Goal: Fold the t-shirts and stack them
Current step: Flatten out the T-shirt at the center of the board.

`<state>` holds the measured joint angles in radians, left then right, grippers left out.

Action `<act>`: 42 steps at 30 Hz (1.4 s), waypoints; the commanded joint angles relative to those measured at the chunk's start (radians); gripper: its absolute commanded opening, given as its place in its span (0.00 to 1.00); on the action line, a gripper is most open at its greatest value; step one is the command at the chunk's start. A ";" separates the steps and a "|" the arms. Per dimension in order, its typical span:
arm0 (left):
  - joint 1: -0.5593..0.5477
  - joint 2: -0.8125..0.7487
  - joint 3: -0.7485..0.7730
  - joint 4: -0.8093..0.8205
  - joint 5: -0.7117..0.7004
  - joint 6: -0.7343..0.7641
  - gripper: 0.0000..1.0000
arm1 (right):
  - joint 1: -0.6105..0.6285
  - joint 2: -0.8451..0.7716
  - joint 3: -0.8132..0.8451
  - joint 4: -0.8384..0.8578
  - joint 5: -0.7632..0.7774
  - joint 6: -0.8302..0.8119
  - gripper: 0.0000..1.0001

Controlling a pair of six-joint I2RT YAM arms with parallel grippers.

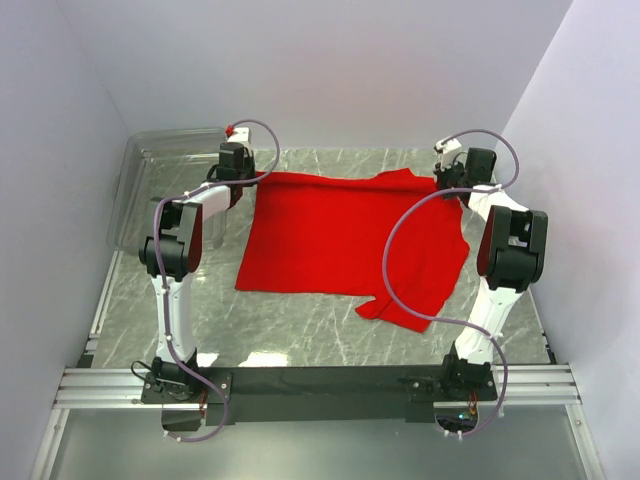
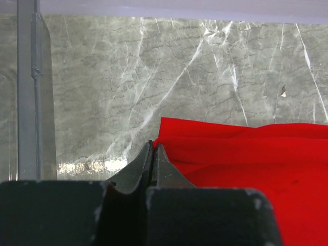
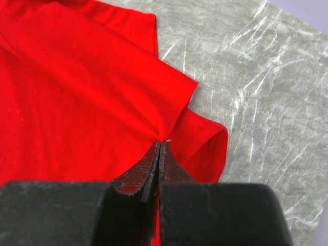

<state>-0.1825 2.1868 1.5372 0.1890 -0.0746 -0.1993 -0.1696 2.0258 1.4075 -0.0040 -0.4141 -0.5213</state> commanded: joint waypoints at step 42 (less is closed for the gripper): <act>0.015 -0.157 -0.005 -0.134 0.213 0.126 0.55 | -0.041 -0.059 -0.005 -0.068 -0.032 -0.055 0.11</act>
<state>-0.1749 2.1418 1.5345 0.0231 0.0780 -0.0967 -0.1864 2.0254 1.3979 -0.0254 -0.4183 -0.5369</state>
